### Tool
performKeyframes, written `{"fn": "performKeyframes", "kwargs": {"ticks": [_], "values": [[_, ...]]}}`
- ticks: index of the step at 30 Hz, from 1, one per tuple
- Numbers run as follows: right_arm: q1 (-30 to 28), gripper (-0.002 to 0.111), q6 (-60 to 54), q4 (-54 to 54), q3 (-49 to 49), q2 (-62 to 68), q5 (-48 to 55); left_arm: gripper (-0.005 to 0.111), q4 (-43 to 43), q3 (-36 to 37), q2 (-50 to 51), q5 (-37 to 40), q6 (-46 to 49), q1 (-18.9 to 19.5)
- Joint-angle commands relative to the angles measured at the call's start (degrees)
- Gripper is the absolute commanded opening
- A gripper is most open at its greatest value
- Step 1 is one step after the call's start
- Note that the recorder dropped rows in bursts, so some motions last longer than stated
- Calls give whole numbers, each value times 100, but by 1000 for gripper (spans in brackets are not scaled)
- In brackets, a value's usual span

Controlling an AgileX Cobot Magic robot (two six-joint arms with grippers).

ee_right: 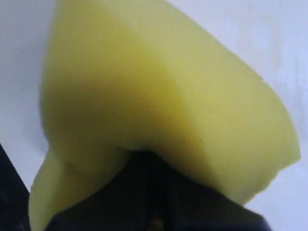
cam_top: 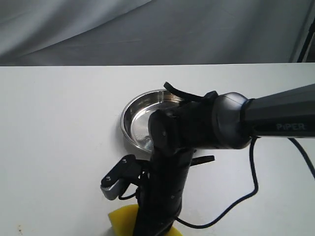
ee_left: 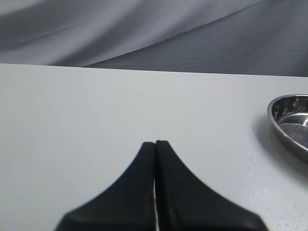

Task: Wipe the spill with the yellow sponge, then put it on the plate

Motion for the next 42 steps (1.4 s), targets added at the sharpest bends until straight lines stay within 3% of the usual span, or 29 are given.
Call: {"fn": "performKeyframes", "kwargs": {"ticks": [1, 10, 17, 25, 34, 42], "values": [[55, 0, -114, 373, -704, 448, -383, 0, 30, 12, 15, -75, -43, 7], [55, 0, -36, 28, -2506, 1700, -51, 0, 30, 12, 15, -75, -43, 7], [-27, 0, 1041, -1946, -3318, 1891, 171, 0, 30, 12, 15, -75, -43, 7], [-252, 0, 784, -2076, -3407, 1890, 1300, 0, 30, 12, 15, -75, -43, 7], [-215, 0, -861, 124, -3337, 1874, 1656, 0, 30, 12, 15, -75, -43, 7], [-215, 0, -47, -1146, -2503, 1586, 1656, 0, 30, 12, 15, -75, -43, 7]]}}
